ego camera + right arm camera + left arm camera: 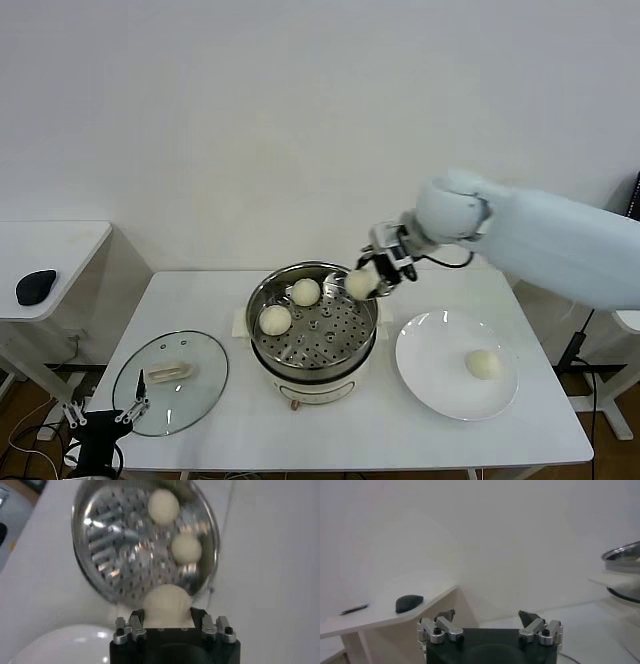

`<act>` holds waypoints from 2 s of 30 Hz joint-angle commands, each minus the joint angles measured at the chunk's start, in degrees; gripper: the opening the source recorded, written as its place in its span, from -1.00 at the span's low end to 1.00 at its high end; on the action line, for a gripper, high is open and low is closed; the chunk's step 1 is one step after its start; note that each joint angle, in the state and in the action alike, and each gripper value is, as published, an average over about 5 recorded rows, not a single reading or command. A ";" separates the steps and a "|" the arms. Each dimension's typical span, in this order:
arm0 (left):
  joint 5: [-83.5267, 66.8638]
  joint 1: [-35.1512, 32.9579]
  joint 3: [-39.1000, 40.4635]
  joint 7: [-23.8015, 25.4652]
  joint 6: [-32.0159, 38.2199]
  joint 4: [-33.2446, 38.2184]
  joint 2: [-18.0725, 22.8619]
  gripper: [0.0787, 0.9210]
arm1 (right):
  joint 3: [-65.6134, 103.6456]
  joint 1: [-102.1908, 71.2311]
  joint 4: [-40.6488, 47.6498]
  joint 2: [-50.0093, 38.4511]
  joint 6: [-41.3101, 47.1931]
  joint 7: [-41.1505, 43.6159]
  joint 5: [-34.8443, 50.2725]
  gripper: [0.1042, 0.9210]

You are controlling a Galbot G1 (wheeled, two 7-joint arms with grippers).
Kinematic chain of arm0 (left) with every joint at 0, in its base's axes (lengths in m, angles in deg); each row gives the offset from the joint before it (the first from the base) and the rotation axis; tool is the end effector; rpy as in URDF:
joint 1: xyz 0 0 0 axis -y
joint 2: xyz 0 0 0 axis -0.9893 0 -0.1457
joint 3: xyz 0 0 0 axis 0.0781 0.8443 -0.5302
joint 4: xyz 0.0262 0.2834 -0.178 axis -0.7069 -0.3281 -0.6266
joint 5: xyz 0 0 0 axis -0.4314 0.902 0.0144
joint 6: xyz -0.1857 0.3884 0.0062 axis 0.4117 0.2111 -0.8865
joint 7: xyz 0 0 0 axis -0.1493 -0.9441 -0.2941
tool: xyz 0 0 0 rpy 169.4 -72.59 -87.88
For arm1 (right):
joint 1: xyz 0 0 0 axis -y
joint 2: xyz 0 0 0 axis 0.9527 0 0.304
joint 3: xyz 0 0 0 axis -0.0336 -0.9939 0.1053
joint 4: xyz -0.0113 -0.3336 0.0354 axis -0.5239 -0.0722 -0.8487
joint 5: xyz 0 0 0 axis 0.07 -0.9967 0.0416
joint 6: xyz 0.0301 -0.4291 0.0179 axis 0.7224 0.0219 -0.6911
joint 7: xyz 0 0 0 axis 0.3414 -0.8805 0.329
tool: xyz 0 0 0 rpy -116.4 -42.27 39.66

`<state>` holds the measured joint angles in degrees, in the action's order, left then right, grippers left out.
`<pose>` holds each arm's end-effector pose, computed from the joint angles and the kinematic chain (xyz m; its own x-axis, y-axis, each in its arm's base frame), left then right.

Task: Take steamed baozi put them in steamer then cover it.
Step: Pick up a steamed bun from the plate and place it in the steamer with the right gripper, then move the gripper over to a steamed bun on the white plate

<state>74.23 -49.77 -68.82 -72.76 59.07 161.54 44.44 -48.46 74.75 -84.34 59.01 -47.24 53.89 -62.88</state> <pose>0.2031 0.1369 -0.3226 -0.9699 -0.2417 0.0280 -0.2240 0.9319 0.2854 0.5197 0.1415 -0.0352 -0.2393 -0.3559 0.9034 -0.8092 -0.4411 -0.3881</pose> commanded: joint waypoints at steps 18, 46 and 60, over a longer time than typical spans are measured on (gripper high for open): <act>-1.08 0.01 -0.72 -0.16 0.18 0.50 0.71 0.77 | -10.62 -2.30 7.42 17.64 -30.10 2.70 -15.52 0.22; -0.29 0.73 -0.02 -0.13 -0.02 0.30 -0.14 0.77 | -1.12 3.16 -1.91 -6.91 0.08 3.56 -2.40 0.76; 0.28 1.23 1.59 -0.08 -0.38 -0.17 -1.11 0.77 | -0.18 -7.71 -4.86 -27.42 -2.65 5.22 -15.90 0.76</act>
<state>74.44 -48.43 -67.50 -72.87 58.66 161.51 43.49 -50.17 73.36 -87.11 45.60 -52.61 58.09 -71.67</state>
